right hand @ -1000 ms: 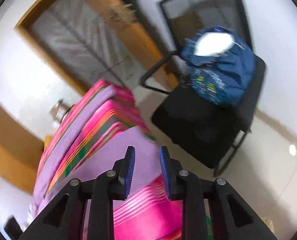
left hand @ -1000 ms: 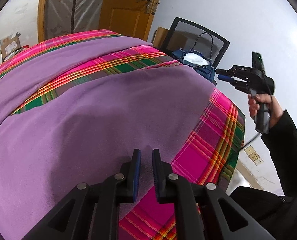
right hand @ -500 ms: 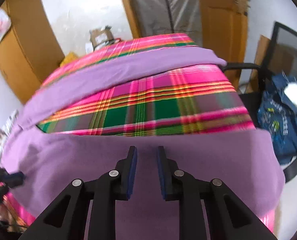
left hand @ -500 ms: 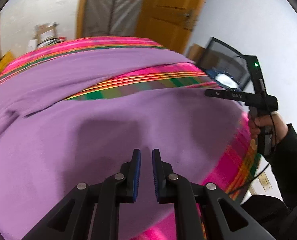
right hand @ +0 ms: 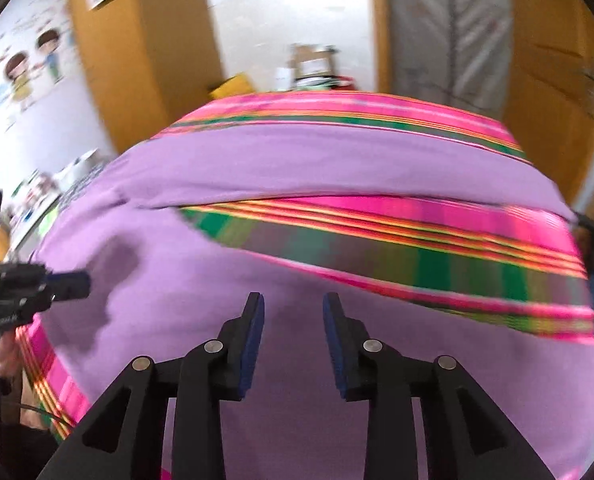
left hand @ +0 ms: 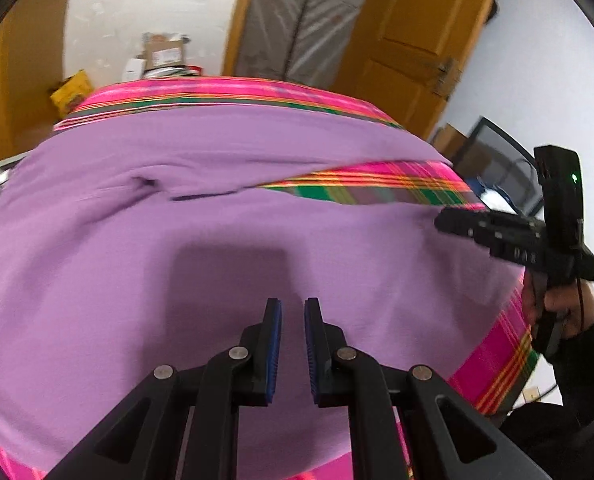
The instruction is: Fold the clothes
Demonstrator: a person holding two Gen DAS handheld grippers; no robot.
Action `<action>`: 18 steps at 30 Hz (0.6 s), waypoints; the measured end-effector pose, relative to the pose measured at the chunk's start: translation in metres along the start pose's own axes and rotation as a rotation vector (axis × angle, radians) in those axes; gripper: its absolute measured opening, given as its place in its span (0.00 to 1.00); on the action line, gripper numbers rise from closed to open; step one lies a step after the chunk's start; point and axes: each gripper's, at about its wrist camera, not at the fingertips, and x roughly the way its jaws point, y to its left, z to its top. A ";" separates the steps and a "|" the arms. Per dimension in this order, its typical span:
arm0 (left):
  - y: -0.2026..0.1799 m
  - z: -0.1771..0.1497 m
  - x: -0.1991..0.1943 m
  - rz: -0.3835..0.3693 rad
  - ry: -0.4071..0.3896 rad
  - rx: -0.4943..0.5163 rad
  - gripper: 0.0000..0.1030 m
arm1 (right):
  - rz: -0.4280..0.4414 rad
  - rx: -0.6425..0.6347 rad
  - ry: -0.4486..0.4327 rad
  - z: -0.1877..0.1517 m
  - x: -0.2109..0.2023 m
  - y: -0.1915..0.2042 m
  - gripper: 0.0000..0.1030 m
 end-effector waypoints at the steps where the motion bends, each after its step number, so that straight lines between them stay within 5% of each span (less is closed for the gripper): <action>1: 0.006 -0.001 -0.003 0.011 -0.005 -0.014 0.11 | 0.020 -0.012 0.006 0.002 0.005 0.010 0.30; 8: 0.044 -0.011 -0.020 0.076 -0.032 -0.098 0.11 | 0.091 -0.086 0.037 0.027 0.038 0.059 0.20; 13: 0.067 -0.019 -0.035 0.110 -0.055 -0.143 0.11 | 0.038 -0.087 0.092 0.028 0.066 0.056 0.09; 18: 0.107 -0.032 -0.062 0.214 -0.086 -0.215 0.11 | 0.004 -0.038 0.075 0.031 0.056 0.050 0.10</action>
